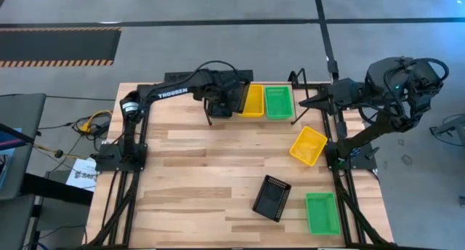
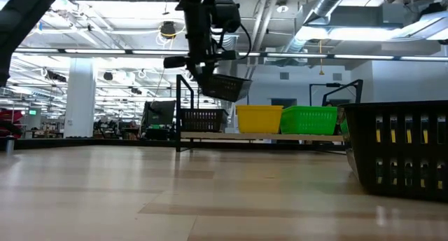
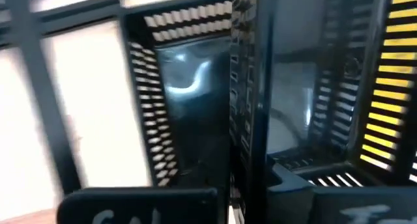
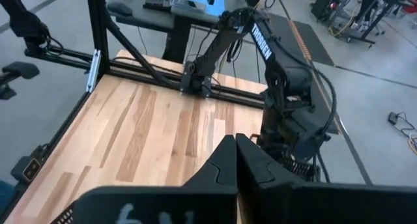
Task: Stack baskets on shelf by color
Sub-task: Stack the left black bin on top of the black bin on the shelf
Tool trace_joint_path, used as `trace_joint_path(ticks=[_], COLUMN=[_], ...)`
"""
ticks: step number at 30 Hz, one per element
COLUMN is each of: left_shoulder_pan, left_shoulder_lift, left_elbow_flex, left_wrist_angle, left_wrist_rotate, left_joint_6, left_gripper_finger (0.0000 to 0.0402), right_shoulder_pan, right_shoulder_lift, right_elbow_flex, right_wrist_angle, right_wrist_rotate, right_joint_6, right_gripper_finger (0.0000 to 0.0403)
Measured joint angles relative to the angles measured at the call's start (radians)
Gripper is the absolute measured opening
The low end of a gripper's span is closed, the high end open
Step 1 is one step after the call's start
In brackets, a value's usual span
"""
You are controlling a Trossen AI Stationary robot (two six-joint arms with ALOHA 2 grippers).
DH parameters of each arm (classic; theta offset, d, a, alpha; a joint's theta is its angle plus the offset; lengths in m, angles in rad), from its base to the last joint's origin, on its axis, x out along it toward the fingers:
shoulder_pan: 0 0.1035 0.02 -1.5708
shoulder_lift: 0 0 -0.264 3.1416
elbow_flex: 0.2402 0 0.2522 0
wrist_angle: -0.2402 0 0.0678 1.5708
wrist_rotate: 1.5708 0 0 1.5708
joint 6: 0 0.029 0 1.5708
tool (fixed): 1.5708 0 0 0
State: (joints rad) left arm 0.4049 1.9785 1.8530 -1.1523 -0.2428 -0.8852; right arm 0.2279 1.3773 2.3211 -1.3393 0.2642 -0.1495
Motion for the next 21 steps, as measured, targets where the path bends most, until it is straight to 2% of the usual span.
trace_joint_path(ticks=[6, 21], left_shoulder_pan=[0.019, 0.047], left_shoulder_lift=[-0.005, 0.002], left_elbow_flex=[0.001, 0.001], left_wrist_angle=[-0.100, -0.100], left_wrist_rotate=[-0.011, 0.030], left_joint_6=[-0.002, -0.017], left_gripper_finger=[0.0000, 0.0000], right_shoulder_pan=[0.000, 0.000], right_shoulder_lift=[0.000, 0.000], right_elbow_flex=[0.000, 0.000], right_wrist_angle=[-0.021, -0.046], right_wrist_rotate=[0.000, -0.001], right_joint_6=[0.002, 0.010], right_gripper_finger=[0.0008, 0.0008])
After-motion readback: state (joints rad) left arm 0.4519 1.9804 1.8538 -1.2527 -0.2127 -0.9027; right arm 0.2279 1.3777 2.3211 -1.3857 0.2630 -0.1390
